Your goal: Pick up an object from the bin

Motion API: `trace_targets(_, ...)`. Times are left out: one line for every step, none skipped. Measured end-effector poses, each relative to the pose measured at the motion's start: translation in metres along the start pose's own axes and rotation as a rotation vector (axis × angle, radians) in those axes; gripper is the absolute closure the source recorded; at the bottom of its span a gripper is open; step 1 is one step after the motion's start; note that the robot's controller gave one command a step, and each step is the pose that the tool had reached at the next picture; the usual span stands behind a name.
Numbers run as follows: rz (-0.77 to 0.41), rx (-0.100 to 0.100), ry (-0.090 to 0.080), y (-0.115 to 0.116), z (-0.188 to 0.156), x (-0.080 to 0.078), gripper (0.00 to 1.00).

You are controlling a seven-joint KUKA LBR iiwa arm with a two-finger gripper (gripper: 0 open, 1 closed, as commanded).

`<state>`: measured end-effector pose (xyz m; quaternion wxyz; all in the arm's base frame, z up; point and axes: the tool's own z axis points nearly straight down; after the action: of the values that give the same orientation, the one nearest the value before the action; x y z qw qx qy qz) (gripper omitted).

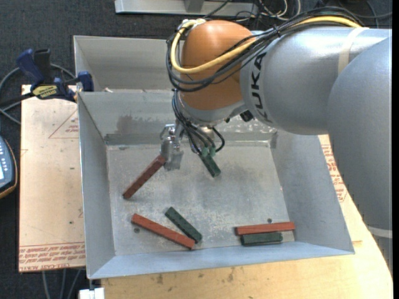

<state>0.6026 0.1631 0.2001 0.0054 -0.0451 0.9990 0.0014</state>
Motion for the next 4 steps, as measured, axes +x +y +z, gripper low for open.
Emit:
trace_targets(-0.001, 0.001, 0.008, 0.0, 0.005, 0.002, 0.0)
trace_targets(-0.214, 0.0, 0.009, -0.013, 0.132, -0.019, 0.0)
trace_targets(-0.228, -0.004, 0.002, 0.055, 0.087, -0.038, 0.0)
trace_targets(-0.493, -0.003, 0.006, -0.002, 0.128, 0.005, 0.0)
